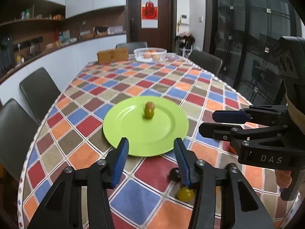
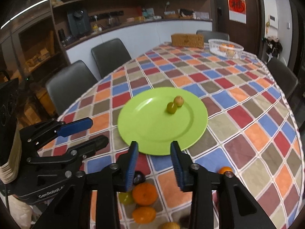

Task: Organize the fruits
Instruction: 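Move both tools back toward the remaining fruits beside the plate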

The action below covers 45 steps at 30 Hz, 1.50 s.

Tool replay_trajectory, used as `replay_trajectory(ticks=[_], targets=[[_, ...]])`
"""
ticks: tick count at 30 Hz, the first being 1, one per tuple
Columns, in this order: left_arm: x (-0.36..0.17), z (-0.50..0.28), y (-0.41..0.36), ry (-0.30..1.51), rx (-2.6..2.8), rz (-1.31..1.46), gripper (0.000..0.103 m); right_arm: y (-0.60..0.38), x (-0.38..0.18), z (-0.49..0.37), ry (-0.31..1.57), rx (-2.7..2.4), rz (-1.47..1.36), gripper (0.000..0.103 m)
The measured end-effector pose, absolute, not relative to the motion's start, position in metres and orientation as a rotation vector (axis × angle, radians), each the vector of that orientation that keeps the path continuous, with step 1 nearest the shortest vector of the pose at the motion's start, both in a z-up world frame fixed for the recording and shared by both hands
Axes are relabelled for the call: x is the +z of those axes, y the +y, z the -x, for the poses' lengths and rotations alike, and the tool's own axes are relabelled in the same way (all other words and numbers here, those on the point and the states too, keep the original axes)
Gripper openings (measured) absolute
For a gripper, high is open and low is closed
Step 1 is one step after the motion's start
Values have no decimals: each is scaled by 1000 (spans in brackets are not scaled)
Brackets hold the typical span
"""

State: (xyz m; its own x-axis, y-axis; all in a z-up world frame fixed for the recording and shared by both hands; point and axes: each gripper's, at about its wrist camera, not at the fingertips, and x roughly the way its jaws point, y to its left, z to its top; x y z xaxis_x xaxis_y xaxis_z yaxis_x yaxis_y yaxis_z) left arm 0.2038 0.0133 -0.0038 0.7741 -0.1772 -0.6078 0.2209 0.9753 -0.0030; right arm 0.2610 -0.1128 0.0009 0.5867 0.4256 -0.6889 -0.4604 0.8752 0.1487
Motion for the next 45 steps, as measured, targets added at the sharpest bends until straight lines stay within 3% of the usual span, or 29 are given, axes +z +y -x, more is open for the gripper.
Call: replay_trajectory(ticks=[8,29,34,39,45], targets=[[8,-155,-5,585,-225,-84,61,-137,22,-211,681,486,72,48],[-39,-113,-57,539,-388,-253,61,-174,-30,-142,665,464,176,48],[-53,-119,-62,565,-421,-285,57,-174,-47,-145,709,494,194,48],[-66,-131,-64,627,-454,-271,45,-173,-60,-153,752,519,197,48],[-79,-143,-65,687,-479,-249,41,-173,-74,-164,808,548,162,46]])
